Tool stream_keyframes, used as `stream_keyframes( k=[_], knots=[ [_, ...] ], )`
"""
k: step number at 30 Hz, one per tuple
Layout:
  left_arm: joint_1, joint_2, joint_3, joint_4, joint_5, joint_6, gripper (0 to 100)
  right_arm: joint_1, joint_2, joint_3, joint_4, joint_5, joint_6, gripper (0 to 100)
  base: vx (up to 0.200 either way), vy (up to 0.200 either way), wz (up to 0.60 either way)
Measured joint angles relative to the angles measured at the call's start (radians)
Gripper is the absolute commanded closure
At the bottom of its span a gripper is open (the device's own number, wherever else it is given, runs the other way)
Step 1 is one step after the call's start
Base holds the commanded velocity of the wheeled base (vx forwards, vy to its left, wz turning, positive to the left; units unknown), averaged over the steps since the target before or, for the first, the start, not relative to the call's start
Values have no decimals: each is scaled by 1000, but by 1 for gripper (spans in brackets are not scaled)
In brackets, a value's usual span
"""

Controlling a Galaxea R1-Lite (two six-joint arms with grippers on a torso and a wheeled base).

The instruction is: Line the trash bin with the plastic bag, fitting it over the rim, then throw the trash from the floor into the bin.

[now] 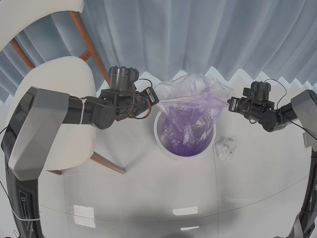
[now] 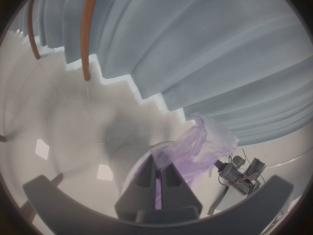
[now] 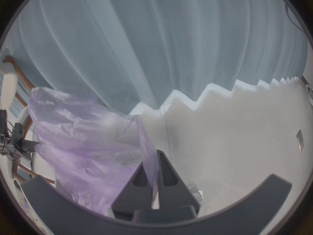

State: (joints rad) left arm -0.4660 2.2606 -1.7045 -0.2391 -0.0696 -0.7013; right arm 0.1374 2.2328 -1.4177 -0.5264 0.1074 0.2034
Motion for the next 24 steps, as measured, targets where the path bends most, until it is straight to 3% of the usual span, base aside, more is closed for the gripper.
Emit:
stream_keyframes(
  k=[12, 24],
  knots=[
    [12, -45, 67, 171, 5, -1, 100, -44, 64, 39, 57, 23, -18, 100, 0, 0, 0],
    [-31, -103, 216, 203, 10, 7, 100, 17, -22, 266, 48, 80, -15, 100, 0, 0, 0]
  ],
)
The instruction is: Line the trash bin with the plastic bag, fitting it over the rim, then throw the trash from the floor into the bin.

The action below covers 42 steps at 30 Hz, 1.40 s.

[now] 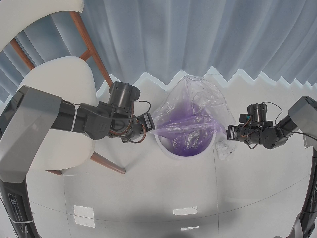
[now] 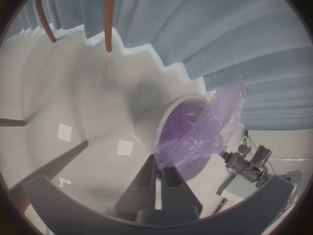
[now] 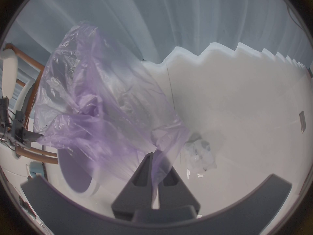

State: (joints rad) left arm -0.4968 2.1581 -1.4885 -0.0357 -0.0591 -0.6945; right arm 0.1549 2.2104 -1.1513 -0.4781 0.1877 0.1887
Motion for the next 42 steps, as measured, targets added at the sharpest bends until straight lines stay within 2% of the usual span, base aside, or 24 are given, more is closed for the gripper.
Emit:
stream_keyframes(
  k=[3, 6, 16, 20, 28, 32, 36, 38, 39, 42],
  knots=[
    [-17, -14, 60, -3, 7, 31, 100, 18, -36, 61, -1, 3, 1, 100, 0, 0, 0],
    [-23, -26, 134, -16, 27, 105, 100, 39, -71, 136, -5, 5, -1, 100, 0, 0, 0],
    [-25, -37, 365, -177, 59, 295, 100, 74, -123, 371, -163, 4, -13, 100, 0, 0, 0],
    [-14, -23, 423, -234, 67, 337, 100, 75, -117, 420, -181, 4, -17, 100, 0, 0, 0],
    [-1, 28, 445, -300, 98, 355, 100, 44, -77, 423, -203, 1, -23, 100, 0, 0, 0],
    [7, 66, 435, -394, 117, 411, 100, 23, -46, 387, -254, -11, -44, 100, 0, 0, 0],
    [10, 91, 399, -501, 126, 420, 100, 12, -23, 350, -324, -23, -57, 100, 0, 0, 0],
    [12, 104, 378, -514, 127, 421, 100, 9, -15, 330, -344, -26, -61, 100, 0, 0, 0],
    [15, 109, 368, -523, 128, 422, 100, 8, -13, 324, -349, -27, -62, 0, 0, 0, 0],
    [26, 117, 360, -525, 130, 423, 100, 7, -9, 315, -369, -27, -61, 0, 0, 0, 0]
  ],
)
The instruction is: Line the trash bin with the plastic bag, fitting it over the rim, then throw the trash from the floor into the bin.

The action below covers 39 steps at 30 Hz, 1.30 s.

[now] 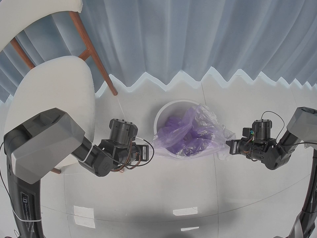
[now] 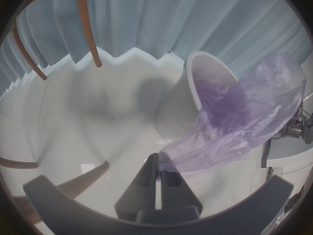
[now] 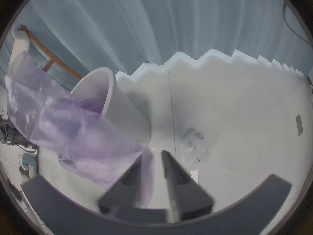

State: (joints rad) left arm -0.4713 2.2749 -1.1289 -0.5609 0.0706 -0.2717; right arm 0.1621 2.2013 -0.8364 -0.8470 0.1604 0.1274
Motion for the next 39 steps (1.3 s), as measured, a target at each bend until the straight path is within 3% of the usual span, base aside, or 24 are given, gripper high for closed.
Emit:
stream_keyframes(
  k=[1, 2, 10, 18, 22, 28, 39],
  knots=[
    [3, 2, 0, 0, 1, 0, 100, -1, 1, 1, -7, 0, 1, 0, 0, 0, 0],
    [6, 3, 1, -1, 1, 0, 0, -1, 2, 4, -17, 0, 2, 0, 0, 0, 0],
    [7, -23, 60, -37, -1, -23, 0, 0, -8, 133, -204, 15, 14, 0, 0, 0, 0],
    [-50, -142, 212, -142, -10, -40, 0, -1, -94, 358, -395, 139, -15, 0, 0, 0, 0],
    [-94, -205, 272, -171, -14, -39, 0, -6, -134, 401, -453, 167, -28, 0, 0, 0, 0],
    [-131, -263, 296, -232, -21, 56, 0, -11, -162, 386, -502, 213, -37, 0, 0, 0, 0],
    [-124, -221, 212, -288, -136, 153, 0, 2, -129, 263, -503, 232, -83, 0, 0, 0, 0]
  ],
)
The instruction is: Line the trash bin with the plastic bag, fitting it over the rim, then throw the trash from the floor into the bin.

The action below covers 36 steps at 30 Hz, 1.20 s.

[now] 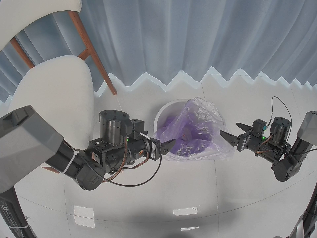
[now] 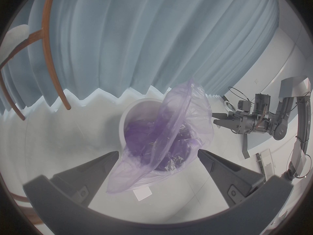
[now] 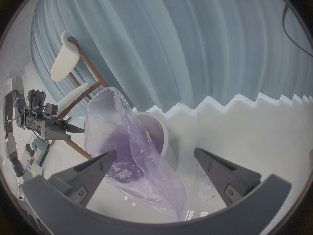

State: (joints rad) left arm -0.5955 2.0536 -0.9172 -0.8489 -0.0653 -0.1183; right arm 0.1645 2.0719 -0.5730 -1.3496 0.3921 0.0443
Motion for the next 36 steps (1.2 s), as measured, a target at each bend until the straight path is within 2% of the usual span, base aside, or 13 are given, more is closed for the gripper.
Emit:
stream_keyframes(
  k=[4, 15, 21, 22, 25, 36],
  knots=[
    [4, 2, 5, 6, -17, 4, 0, 5, 8, 6, -4, 0, 0, 0, 0, 0, 0],
    [-17, 18, -39, 11, -21, 47, 0, 17, 27, -49, 20, -1, -3, 0, 200, 0, 0],
    [-24, 47, -55, 11, -11, 114, 0, 19, 42, -76, 32, -1, -3, 0, 200, 0, 0],
    [-25, 51, -55, 10, -6, 116, 0, 19, 45, -76, 31, -2, -3, 100, 200, 0, 0],
    [-34, 62, -54, 2, 1, 117, 0, 20, 53, -71, 28, -5, -3, 100, 200, 0, 0],
    [-99, 72, -36, -4, 35, 117, 0, 20, 59, -62, 24, -7, -3, 100, 0, 0, 0]
  ],
)
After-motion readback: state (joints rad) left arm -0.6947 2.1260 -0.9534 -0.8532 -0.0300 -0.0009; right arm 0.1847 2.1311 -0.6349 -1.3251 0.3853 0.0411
